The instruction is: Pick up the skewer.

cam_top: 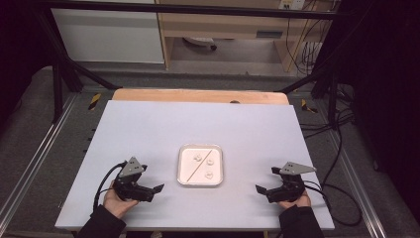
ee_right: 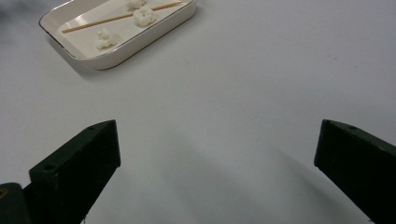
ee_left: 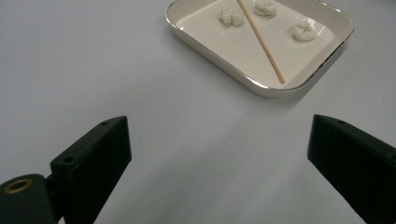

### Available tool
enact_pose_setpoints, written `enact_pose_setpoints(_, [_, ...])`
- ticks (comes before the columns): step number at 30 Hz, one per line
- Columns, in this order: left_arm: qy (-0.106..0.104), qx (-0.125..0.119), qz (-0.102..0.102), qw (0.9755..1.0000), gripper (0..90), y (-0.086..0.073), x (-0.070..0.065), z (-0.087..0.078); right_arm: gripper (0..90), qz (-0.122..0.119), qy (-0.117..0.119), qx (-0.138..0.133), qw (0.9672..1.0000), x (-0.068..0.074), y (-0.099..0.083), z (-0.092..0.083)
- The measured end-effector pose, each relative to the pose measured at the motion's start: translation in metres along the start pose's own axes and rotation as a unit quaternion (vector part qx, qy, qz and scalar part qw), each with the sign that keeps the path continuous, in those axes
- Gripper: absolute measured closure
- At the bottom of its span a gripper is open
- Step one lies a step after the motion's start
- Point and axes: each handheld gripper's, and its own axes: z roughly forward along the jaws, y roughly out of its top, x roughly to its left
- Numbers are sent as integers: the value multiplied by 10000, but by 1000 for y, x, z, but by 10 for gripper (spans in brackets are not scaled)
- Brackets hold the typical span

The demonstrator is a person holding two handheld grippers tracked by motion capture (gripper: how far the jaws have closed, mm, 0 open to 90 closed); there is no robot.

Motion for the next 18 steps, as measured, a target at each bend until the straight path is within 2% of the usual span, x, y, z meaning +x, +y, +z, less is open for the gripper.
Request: enact_pose_setpoints(18, [-19,85,112,9999,65,30,-16,19,10,-34,-14,49,10000,1,0,1])
